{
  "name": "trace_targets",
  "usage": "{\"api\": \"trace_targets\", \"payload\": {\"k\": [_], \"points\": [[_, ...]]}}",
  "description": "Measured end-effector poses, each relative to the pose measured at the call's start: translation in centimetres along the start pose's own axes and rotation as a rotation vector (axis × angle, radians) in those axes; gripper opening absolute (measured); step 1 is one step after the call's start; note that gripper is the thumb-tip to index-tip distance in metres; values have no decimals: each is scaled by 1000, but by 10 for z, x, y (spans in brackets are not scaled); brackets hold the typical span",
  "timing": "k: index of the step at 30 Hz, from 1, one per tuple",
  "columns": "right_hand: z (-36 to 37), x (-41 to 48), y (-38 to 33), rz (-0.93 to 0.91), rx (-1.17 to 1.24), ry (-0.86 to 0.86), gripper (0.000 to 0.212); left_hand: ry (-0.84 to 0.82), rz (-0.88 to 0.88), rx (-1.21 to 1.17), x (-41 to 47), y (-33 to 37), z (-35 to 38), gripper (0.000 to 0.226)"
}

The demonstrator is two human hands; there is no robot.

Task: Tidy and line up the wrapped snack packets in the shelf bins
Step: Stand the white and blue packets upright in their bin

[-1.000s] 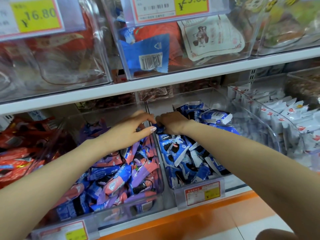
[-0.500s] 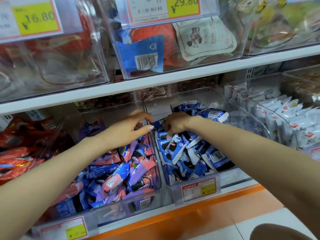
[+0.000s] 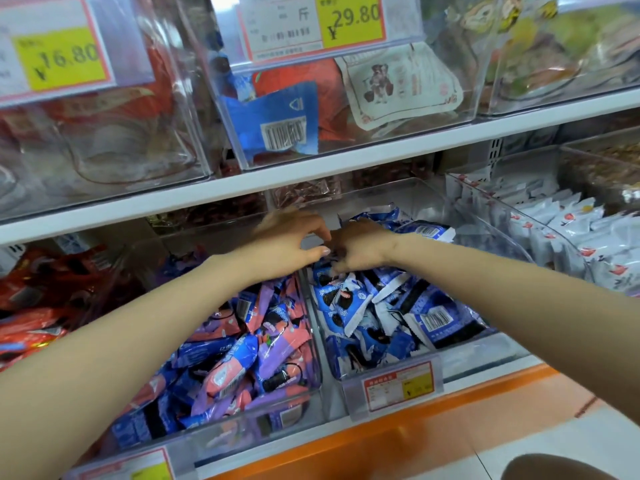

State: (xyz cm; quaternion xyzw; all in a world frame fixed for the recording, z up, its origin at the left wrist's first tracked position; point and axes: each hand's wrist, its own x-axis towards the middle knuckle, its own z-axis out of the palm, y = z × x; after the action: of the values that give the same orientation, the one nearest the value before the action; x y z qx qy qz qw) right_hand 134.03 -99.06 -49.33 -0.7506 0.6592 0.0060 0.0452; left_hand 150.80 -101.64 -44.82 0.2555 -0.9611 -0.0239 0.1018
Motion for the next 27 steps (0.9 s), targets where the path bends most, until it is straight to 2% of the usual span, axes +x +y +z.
{"api": "trace_targets", "payload": {"k": [2, 4, 6, 7, 11, 13, 16, 19, 23, 27], "points": [[-2, -15, -2, -19, 8, -145, 55, -66, -25, -42, 8, 0, 2, 22], [4, -28, -7, -7, -190, -249, 77, -118, -60, -76, 16, 0, 6, 19], [8, -37, -13, 0, -326, -257, 82, -161, -83, -91, 23, 3, 11, 18], [7, -42, -16, -4, -311, -231, 78, -187, -96, -94, 26, 4, 14, 19], [-8, -69, -28, -58, -36, -64, 52, -332, -148, 25, 41, 11, 18, 13], [-17, -85, -27, -31, 76, 34, 46, -427, -170, 118, 48, 14, 20, 16], [-40, -106, -10, 84, 220, 134, 51, -599, -166, 233, 57, 21, 29, 33], [-58, -124, 19, 208, 409, 206, 58, -722, -195, 248, 64, 27, 39, 45], [-60, -141, 45, 311, 545, 259, 57, -784, -249, 257, 71, 29, 56, 61], [-53, -149, 48, 348, 619, 296, 59, -811, -300, 237, 71, 31, 62, 68]]}}
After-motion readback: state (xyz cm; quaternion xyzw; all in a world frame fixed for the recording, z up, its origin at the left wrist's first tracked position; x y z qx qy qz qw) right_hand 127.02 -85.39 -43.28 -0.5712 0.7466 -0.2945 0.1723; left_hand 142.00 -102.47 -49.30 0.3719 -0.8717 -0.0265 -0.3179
